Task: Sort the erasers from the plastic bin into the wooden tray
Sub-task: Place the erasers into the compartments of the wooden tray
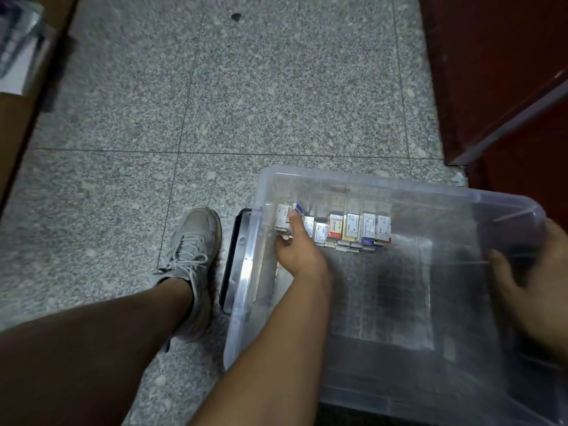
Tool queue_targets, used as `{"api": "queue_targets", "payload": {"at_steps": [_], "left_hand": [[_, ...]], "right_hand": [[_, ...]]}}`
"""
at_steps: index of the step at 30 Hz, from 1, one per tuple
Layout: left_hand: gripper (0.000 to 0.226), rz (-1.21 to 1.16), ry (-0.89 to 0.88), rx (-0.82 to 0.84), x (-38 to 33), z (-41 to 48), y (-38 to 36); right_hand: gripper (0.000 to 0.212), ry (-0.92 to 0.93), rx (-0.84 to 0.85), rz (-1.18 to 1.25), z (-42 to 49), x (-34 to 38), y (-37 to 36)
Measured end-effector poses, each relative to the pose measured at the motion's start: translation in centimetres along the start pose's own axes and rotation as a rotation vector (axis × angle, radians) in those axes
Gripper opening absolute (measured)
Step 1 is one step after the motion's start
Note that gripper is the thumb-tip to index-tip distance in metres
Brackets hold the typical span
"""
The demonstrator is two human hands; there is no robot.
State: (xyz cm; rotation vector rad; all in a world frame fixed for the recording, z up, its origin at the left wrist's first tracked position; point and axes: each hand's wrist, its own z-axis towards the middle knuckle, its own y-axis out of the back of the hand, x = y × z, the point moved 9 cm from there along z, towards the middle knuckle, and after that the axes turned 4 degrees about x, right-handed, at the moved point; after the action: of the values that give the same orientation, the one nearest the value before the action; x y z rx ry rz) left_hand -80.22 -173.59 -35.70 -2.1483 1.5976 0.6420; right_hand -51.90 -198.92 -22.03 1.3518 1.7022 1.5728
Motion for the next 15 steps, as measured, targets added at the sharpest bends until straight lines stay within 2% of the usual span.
{"api": "queue_targets", "payload": {"at_steps": [2,6,10,12,14,15], "left_hand": [[0.074,-0.023,0.027,-0.011,0.1,0.2,-0.4],[0.078,-0.075,0.070,-0.087,0.2,0.0,-0.7],[0.085,-0.130,0.098,-0.108,0.5,0.2,-0.7],[0.094,-0.166,0.106,-0.080,0.6,0.4,-0.8],[0.088,-0.144,0.097,-0.088,0.7,0.7,-0.6],[0.082,-0.127,0.097,-0.089,0.8,0.8,-0.5]], "right_hand": [[0.089,0.007,-0.007,0.009,0.2,0.0,0.0],[0.105,-0.033,0.024,0.037,0.8,-2.4,-1.4],[0.098,-0.002,0.027,0.058,1.3,-2.8,-1.8],[0.085,0.056,0.032,0.030,1.3,-2.1,-1.7],[0.081,0.057,0.035,0.030,1.4,-2.2,-1.8],[0.088,0.040,0.029,0.038,1.4,-2.4,-1.7]]}}
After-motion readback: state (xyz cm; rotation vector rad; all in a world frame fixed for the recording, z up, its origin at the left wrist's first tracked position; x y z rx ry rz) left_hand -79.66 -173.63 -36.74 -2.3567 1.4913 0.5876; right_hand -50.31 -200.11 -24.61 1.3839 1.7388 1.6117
